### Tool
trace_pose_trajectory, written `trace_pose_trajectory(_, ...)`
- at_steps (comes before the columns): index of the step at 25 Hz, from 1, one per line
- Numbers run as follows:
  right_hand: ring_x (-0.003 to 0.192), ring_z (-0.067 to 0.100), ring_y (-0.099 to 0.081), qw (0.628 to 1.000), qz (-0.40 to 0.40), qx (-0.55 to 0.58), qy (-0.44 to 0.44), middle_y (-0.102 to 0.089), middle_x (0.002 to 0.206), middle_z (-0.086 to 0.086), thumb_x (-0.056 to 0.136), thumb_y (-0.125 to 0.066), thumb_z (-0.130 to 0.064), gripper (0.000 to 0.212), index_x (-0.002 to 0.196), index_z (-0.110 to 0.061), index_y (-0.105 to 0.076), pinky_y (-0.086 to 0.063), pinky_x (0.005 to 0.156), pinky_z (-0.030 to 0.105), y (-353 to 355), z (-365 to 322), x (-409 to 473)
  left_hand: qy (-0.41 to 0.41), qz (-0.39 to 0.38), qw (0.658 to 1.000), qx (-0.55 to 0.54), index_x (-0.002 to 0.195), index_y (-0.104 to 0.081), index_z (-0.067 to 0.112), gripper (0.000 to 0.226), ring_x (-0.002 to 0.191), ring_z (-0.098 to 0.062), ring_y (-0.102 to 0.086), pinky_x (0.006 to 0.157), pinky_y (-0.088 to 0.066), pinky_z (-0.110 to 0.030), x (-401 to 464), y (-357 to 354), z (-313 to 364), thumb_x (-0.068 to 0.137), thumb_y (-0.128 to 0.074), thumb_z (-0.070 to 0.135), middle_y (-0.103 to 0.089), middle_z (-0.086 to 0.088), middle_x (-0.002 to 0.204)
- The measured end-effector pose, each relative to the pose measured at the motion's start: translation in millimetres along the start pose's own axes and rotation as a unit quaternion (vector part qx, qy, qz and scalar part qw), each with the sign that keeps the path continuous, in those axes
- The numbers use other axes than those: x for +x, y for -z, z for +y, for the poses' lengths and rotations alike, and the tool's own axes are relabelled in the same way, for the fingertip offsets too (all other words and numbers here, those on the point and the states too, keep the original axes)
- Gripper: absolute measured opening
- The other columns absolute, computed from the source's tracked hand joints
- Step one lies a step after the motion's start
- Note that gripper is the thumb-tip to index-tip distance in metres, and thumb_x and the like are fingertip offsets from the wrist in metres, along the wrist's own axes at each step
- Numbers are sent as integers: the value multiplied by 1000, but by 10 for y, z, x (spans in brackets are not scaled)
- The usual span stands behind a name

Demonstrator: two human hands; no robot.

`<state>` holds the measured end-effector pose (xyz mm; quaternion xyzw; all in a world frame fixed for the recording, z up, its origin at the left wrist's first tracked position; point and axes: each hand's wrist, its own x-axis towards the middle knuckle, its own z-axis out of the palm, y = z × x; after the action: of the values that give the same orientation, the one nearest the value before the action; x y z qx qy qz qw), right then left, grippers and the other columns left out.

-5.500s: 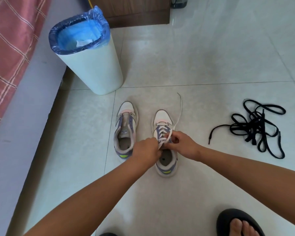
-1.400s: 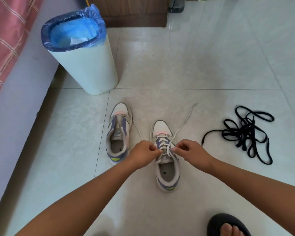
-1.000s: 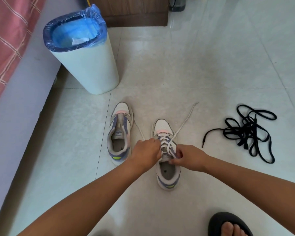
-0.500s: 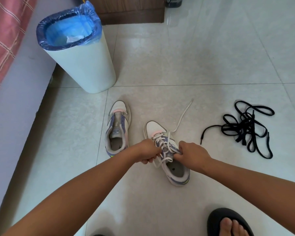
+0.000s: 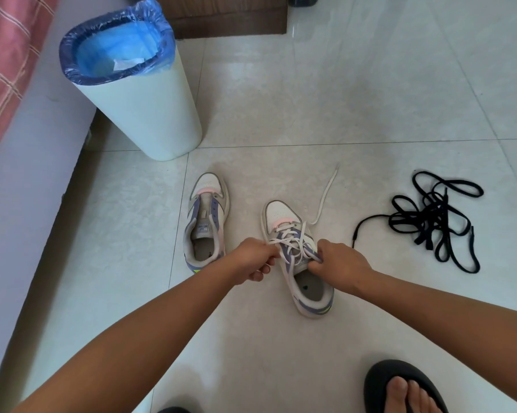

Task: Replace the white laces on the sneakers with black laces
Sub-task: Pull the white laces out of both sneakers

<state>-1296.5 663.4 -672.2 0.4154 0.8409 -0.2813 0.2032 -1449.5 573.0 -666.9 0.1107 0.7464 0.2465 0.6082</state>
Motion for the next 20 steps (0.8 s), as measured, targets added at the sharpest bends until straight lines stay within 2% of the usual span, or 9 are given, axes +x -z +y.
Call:
trace_pose_trajectory(2,76,21,-48,1000,-3,2,-1,-50,83,-1,89,-48,-39,23,88,-17,-40,-31,57,29,1,2,3,-2,7,1000,0,73,-53,12,20,49,-12,-38,42,-24,-17,11,22,38,92,-53,18,-47,-2,64)
trace_pose_trajectory(5,76,21,-48,1000,-2,2,-3,-50,83,-1,89,-48,-40,23,88,-17,-40,-30,55,29,5,-7,4,45,-38,998,36,78,-59,11,28,52,-13,-39,44,-26,-18,-82,-15,60,92,-51,33,-48,-2,65)
trace_pose_trajectory(7,76,21,-48,1000,-1,-2,-3,-50,84,-1,89,-48,-40,24,89,-17,-40,-31,58,29,10,-11,1,16,-40,998,53,78,-58,10,23,53,-14,-39,45,-28,-20,-95,-118,33,91,-54,29,-48,-3,66)
trace_pose_trajectory(9,76,21,-48,1000,-4,-4,0,-50,83,-1,89,-47,-40,24,89,-18,-40,-30,55,28,2,-8,7,-49,23,995,80,72,-52,12,21,55,-16,-44,47,-30,-22,-60,-111,39,92,-53,18,-48,-4,66)
trace_pose_trajectory(12,75,21,-49,1000,-5,-5,1,-51,83,-1,89,-47,-40,24,88,-17,-40,-30,53,27,1,13,14,-120,189,948,228,62,-44,15,29,62,-21,-47,56,-35,-27,34,186,84,89,-52,18,-48,-3,64)
trace_pose_trajectory(13,75,21,-49,1000,-3,-4,1,-51,82,-1,89,-47,-40,24,88,-17,-40,-29,52,27,0,19,19,-114,184,950,225,62,-47,13,28,60,-21,-46,56,-35,-26,40,269,91,89,-50,20,-48,-5,64)
trace_pose_trajectory(15,74,21,-49,1000,-2,-5,0,-51,82,-1,89,-47,-40,24,87,-17,-40,-28,51,25,1,23,14,-35,58,986,153,71,-54,9,31,56,-19,-44,51,-33,-22,-60,206,73,94,-43,27,-50,-6,66)
trace_pose_trajectory(17,74,21,-49,1000,1,-8,1,-50,81,-1,89,-48,-40,24,88,-17,-40,-27,50,25,-3,15,7,19,-43,992,115,77,-54,10,36,54,-16,-46,50,-33,-20,-164,-58,24,98,-38,35,-50,-4,67)
trace_pose_trajectory(20,74,21,-49,1000,3,-10,-2,-49,80,-1,89,-47,-39,23,88,-17,-39,-29,51,27,-7,19,4,-35,-40,996,72,76,-47,12,25,52,-15,-45,48,-30,-22,-132,-268,-19,97,-38,20,-47,-5,67)
